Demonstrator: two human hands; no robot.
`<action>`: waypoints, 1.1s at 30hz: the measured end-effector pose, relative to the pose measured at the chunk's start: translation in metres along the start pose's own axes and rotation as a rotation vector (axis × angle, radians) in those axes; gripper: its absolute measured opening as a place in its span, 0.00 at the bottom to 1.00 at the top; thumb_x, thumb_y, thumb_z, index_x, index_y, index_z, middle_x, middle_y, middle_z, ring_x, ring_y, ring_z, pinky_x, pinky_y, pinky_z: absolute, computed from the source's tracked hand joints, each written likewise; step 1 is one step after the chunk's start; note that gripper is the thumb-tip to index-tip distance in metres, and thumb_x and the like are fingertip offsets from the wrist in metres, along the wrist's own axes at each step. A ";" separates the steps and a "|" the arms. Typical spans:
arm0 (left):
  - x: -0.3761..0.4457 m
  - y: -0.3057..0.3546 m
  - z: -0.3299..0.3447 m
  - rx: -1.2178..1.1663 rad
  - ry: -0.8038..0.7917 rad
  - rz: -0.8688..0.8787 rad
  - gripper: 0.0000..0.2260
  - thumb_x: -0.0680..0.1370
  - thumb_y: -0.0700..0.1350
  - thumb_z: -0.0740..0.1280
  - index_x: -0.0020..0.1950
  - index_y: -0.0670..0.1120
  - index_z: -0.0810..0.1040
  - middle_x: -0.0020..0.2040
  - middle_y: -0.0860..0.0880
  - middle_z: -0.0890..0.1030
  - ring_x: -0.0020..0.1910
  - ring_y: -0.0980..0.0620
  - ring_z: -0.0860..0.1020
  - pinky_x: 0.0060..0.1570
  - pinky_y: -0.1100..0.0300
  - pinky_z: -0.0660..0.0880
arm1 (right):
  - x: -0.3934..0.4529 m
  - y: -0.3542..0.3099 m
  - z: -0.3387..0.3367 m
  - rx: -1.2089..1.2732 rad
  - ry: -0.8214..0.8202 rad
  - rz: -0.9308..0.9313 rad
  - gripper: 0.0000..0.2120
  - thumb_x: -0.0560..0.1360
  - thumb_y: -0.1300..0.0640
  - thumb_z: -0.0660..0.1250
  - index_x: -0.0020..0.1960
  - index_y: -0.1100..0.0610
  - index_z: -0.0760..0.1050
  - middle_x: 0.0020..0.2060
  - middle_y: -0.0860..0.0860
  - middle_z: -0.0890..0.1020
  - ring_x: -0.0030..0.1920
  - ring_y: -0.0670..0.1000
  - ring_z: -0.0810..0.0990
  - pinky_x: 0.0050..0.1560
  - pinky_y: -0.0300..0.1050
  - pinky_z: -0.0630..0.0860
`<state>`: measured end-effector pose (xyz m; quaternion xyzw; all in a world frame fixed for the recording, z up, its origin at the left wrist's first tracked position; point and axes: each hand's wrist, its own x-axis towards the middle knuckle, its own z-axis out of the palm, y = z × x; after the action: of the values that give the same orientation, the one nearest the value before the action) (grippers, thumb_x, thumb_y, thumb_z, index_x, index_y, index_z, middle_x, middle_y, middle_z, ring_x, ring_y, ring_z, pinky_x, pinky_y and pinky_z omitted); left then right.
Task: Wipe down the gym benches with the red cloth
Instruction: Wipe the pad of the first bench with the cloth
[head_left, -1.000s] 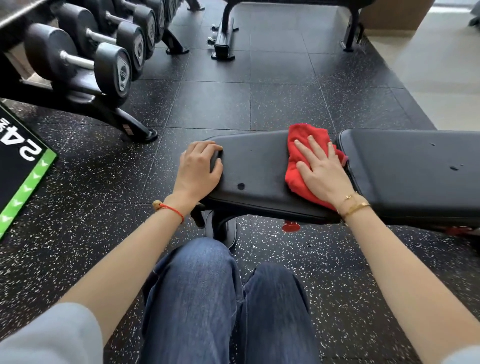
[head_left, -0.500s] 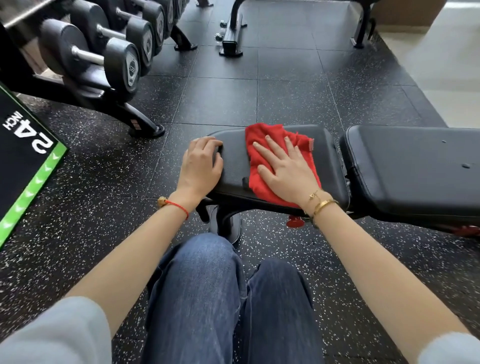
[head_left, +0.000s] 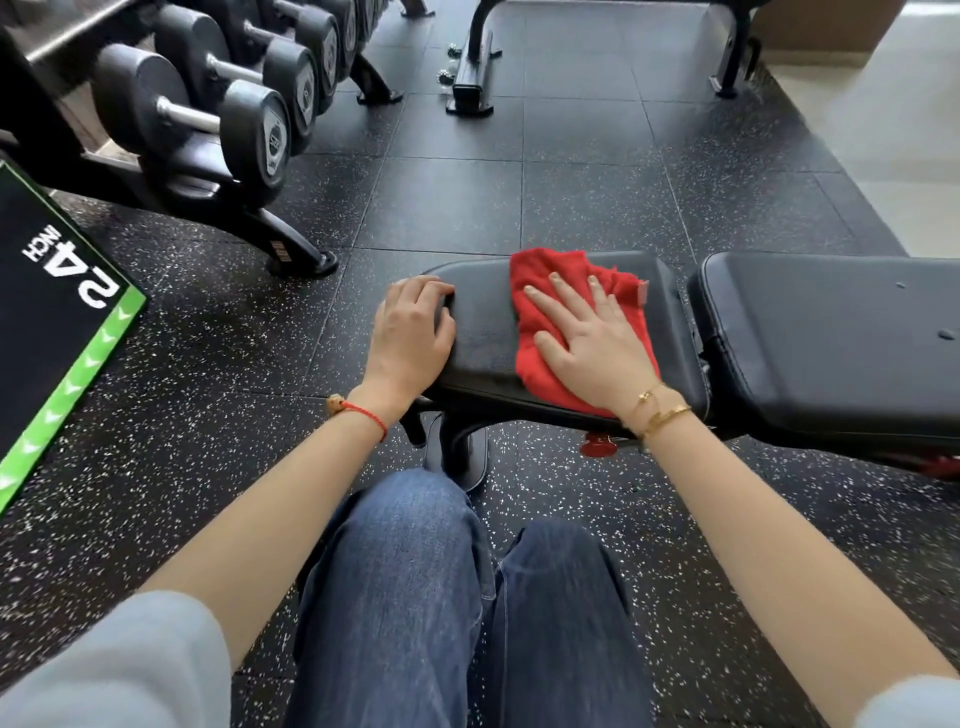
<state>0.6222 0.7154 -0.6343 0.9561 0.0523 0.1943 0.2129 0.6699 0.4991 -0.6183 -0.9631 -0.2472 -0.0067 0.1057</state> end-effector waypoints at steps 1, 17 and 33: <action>0.000 0.000 0.000 0.004 -0.001 0.005 0.13 0.79 0.42 0.61 0.62 0.43 0.76 0.62 0.45 0.77 0.63 0.44 0.71 0.65 0.49 0.68 | 0.007 0.007 -0.002 0.004 -0.013 0.048 0.26 0.80 0.45 0.54 0.77 0.40 0.53 0.78 0.46 0.52 0.78 0.60 0.46 0.77 0.57 0.43; 0.009 0.013 0.003 -0.046 -0.012 0.037 0.12 0.79 0.44 0.62 0.61 0.45 0.78 0.61 0.47 0.78 0.64 0.45 0.72 0.65 0.52 0.66 | -0.019 0.028 -0.008 0.054 0.014 0.027 0.26 0.79 0.47 0.56 0.76 0.40 0.56 0.78 0.44 0.55 0.78 0.58 0.48 0.77 0.55 0.45; 0.009 0.023 0.016 -0.011 -0.011 0.122 0.14 0.77 0.47 0.64 0.62 0.48 0.78 0.62 0.50 0.78 0.65 0.47 0.72 0.69 0.48 0.64 | -0.044 0.033 -0.013 0.062 0.034 -0.079 0.26 0.79 0.50 0.58 0.76 0.43 0.59 0.77 0.45 0.58 0.78 0.58 0.50 0.77 0.56 0.48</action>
<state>0.6373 0.6901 -0.6350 0.9574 -0.0083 0.2019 0.2062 0.6476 0.4477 -0.6150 -0.9486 -0.2835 -0.0193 0.1396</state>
